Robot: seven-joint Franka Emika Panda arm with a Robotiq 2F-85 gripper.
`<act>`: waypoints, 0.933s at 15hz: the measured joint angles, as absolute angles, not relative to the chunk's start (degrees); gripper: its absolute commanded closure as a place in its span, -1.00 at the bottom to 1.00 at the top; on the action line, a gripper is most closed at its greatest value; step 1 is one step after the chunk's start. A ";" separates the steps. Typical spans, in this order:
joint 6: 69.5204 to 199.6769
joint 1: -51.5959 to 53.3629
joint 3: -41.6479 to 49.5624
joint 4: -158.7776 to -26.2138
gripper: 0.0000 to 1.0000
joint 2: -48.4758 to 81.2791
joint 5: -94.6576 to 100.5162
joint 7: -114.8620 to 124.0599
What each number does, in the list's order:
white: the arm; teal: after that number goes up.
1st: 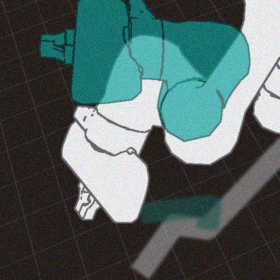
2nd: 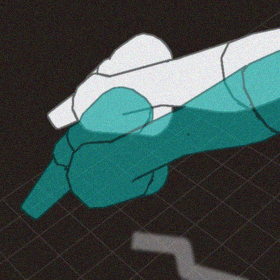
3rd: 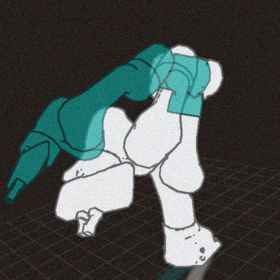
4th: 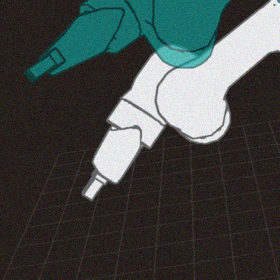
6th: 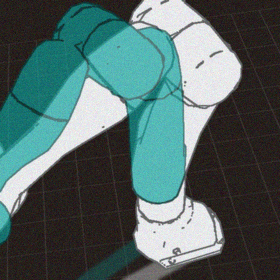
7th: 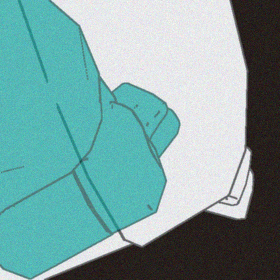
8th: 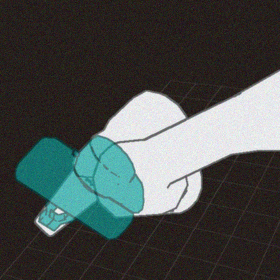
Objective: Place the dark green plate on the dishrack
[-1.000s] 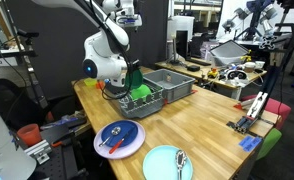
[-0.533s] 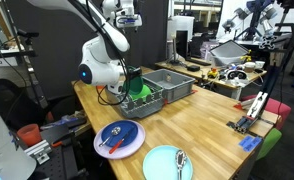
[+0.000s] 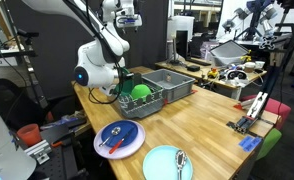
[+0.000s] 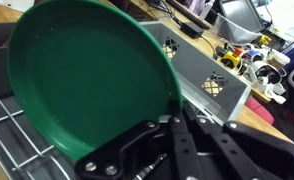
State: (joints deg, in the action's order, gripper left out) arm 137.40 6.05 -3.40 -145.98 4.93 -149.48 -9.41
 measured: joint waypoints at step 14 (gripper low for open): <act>135.25 5.83 -2.78 -144.51 0.97 8.38 -149.48 -1.71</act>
